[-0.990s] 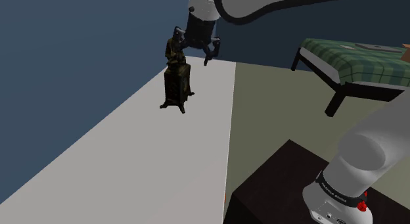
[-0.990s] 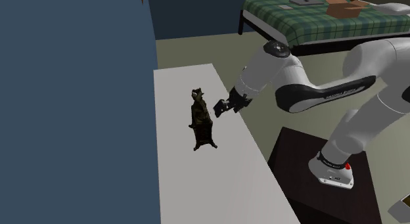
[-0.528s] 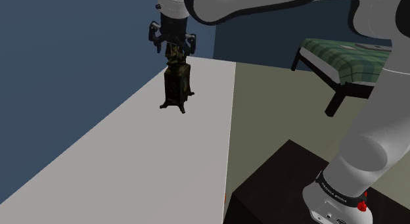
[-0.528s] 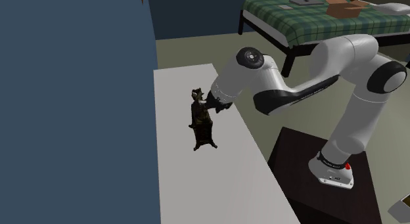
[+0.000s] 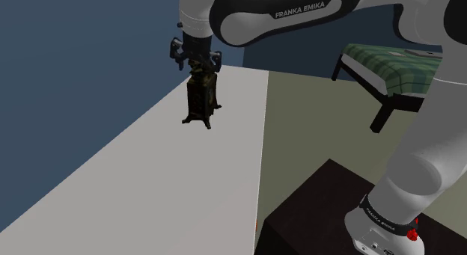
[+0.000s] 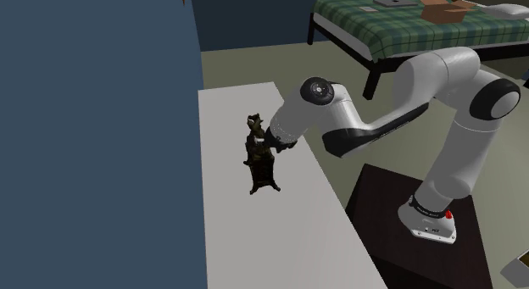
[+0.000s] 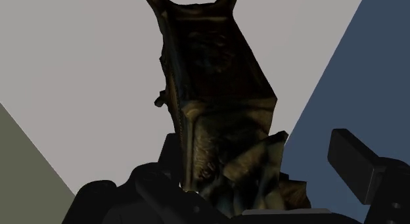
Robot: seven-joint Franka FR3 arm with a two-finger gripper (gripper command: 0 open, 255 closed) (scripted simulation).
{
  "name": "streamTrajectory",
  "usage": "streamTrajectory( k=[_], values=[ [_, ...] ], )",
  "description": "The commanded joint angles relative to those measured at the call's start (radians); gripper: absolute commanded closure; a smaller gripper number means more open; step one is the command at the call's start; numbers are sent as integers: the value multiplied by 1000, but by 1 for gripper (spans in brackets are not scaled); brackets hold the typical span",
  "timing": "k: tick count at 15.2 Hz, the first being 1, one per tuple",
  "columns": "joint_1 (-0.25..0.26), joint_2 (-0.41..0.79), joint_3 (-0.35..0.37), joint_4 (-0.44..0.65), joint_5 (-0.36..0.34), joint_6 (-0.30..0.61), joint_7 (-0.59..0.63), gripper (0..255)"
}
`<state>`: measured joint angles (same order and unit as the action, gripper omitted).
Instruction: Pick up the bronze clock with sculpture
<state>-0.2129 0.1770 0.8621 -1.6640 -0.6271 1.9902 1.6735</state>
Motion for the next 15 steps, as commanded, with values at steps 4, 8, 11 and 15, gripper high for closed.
streamTrajectory(
  k=[4, 8, 11, 15],
  values=[
    [0, 0, 0, -5, -1, 5, 3, 255],
    [0, -1, 0, -6, -1, 5, 3, 255],
    [1, -1, 1, 6, 2, -6, -2, 255],
    [8, 1, 5, 59, 11, -53, -25, 255]
  ],
)
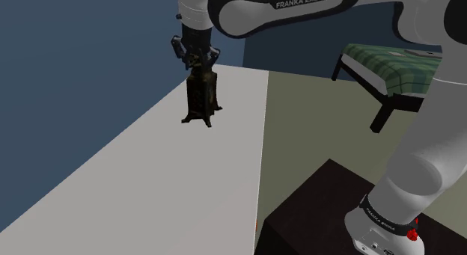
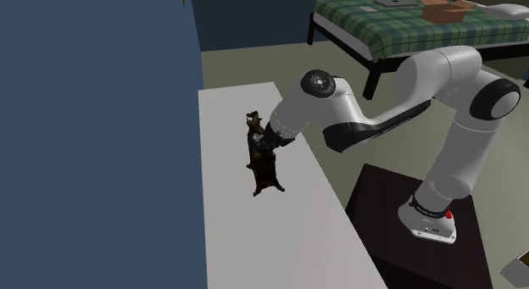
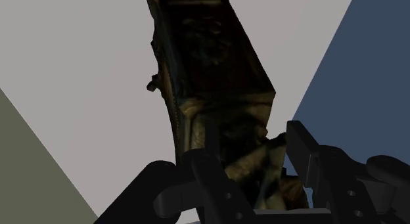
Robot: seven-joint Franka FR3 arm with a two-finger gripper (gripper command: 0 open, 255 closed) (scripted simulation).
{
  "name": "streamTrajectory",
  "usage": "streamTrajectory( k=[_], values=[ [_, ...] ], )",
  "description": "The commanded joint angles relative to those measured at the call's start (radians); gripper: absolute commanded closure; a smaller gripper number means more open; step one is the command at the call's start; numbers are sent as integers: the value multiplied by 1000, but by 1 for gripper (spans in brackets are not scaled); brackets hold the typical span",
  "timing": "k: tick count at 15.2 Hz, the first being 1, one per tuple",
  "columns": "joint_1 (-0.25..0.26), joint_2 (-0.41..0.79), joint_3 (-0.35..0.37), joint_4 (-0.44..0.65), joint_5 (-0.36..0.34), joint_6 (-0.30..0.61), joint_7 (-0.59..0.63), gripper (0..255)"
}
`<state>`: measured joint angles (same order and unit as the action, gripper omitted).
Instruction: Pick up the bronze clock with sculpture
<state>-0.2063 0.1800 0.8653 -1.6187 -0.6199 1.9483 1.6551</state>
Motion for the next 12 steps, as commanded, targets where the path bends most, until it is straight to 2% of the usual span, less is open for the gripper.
streamTrajectory(
  k=[1, 10, 12],
  values=[
    [3, -1, 2, 28, 5, -24, -12, 255],
    [34, 25, 8, 171, 0, -144, -56, 255],
    [35, 25, 8, 173, -1, -146, -57, 255]
  ],
)
